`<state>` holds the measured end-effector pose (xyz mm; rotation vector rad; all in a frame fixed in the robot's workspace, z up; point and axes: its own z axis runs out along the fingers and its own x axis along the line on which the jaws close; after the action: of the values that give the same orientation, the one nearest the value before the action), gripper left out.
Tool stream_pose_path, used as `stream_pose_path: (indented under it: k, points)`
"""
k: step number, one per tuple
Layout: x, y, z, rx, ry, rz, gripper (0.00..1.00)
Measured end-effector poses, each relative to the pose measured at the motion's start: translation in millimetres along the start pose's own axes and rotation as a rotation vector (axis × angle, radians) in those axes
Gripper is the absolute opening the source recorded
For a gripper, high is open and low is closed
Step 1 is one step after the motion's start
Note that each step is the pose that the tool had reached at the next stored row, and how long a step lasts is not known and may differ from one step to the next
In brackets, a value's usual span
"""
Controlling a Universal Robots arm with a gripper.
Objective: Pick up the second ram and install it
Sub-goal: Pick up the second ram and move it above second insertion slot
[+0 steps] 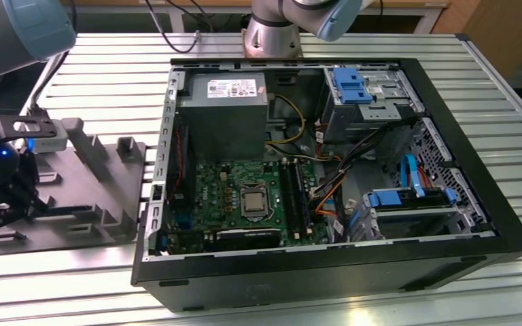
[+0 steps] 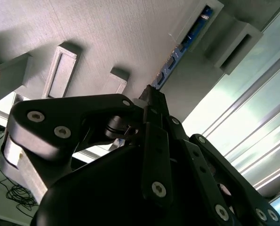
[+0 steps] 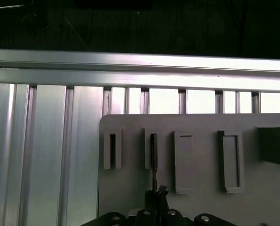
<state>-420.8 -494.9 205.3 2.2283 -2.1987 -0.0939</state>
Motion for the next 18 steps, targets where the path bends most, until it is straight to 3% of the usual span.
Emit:
stream_pose_path:
  k: [10,18]
  points:
    - [-0.3,0.4,-9.1,0.0005,-0.0019,0.000,0.12]
    - [-0.6,0.8,-17.2,0.0009,-0.0075,0.000,0.12]
